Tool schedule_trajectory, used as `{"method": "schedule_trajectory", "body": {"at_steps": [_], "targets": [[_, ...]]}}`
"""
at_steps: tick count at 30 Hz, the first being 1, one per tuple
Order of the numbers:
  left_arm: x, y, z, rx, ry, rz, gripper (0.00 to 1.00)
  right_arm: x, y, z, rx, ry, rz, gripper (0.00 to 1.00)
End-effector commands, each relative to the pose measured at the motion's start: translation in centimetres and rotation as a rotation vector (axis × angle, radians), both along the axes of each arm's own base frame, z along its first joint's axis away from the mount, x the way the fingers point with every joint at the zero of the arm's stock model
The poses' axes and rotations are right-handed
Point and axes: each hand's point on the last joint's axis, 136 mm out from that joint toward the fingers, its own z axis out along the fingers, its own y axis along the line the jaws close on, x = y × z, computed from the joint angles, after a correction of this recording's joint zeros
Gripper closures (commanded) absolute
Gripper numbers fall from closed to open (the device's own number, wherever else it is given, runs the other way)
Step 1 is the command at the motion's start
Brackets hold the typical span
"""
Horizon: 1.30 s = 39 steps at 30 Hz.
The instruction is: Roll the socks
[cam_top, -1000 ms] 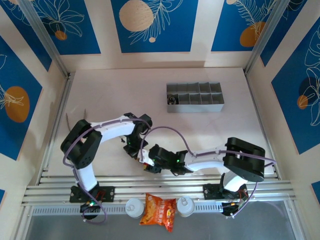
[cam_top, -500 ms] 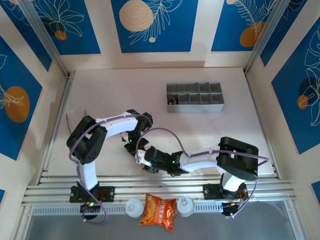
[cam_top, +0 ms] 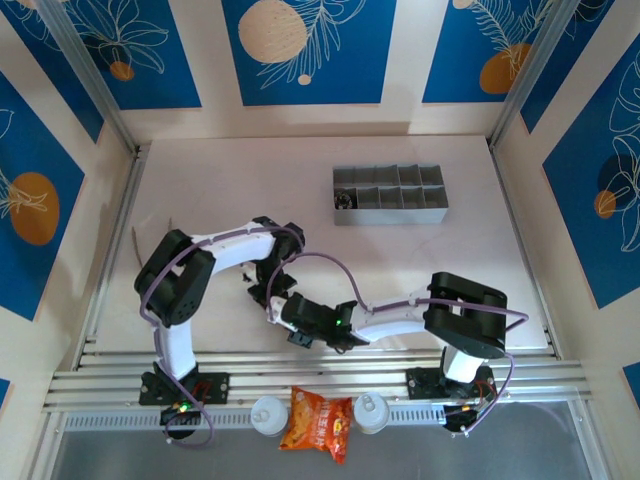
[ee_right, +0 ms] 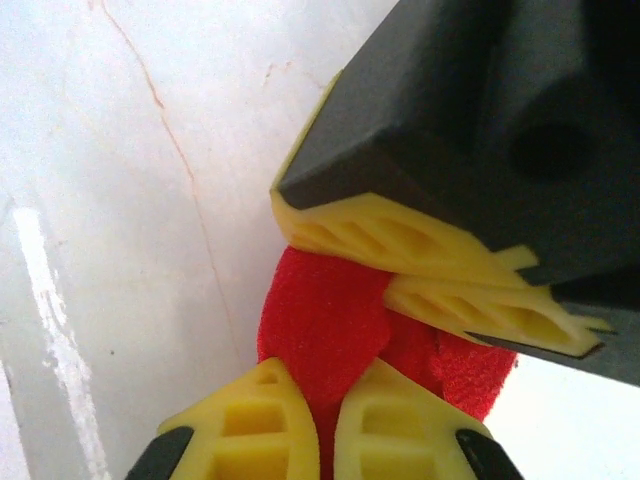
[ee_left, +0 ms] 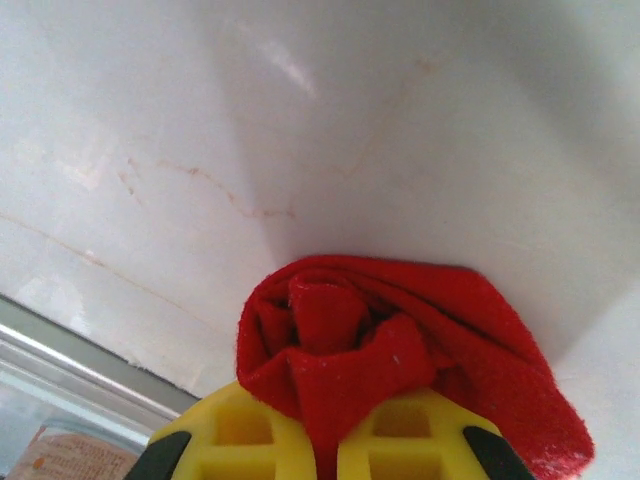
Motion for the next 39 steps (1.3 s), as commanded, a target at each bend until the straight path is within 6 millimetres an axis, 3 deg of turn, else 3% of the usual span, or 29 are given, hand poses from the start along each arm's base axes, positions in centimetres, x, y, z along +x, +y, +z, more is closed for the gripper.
{"method": "schedule_trajectory", "body": {"at_steps": [1, 4, 5, 8, 12, 16, 22, 26, 35, 39], "targets": [[2.2, 0.5, -0.1, -0.014, -0.157, -0.005, 0.83, -0.6, -4.7, -4.7, -0.087, 0.242, -0.147, 1.0], [3.3, 0.5, 1.0, -0.094, -0.28, 0.069, 0.48, -1.7, -5.1, -5.3, -0.007, 0.415, -0.162, 1.0], [3.4, 0.4, 1.2, -0.12, -0.296, 0.089, 0.41, -2.1, -5.3, -5.5, 0.009, 0.463, -0.162, 1.0], [4.0, 0.3, 2.0, -0.167, -0.332, 0.114, 0.3, -2.7, -5.9, -6.3, 0.037, 0.581, -0.174, 1.0], [5.2, -0.1, 4.3, -0.233, -0.435, 0.145, 0.25, -2.1, -6.6, -6.4, 0.078, 0.683, -0.219, 1.0], [4.8, -0.2, 5.4, -0.288, -0.472, 0.135, 0.29, -1.5, -7.0, -6.2, 0.128, 0.812, -0.258, 1.0], [2.6, -1.1, 3.6, -0.382, -0.46, 0.113, 0.48, -0.8, -7.1, -6.3, 0.179, 0.999, -0.317, 1.0], [2.6, -1.7, 2.5, -0.399, -0.477, 0.076, 0.58, -0.4, -7.3, -6.3, 0.213, 1.064, -0.347, 1.0], [2.6, -3.2, -0.6, -0.392, -0.44, 0.013, 0.6, 0.4, -8.0, -6.9, 0.238, 1.155, -0.41, 1.0], [1.5, -3.2, -2.1, -0.338, -0.371, -0.034, 0.61, 1.0, -8.2, -7.1, 0.235, 1.142, -0.426, 1.0]]}}
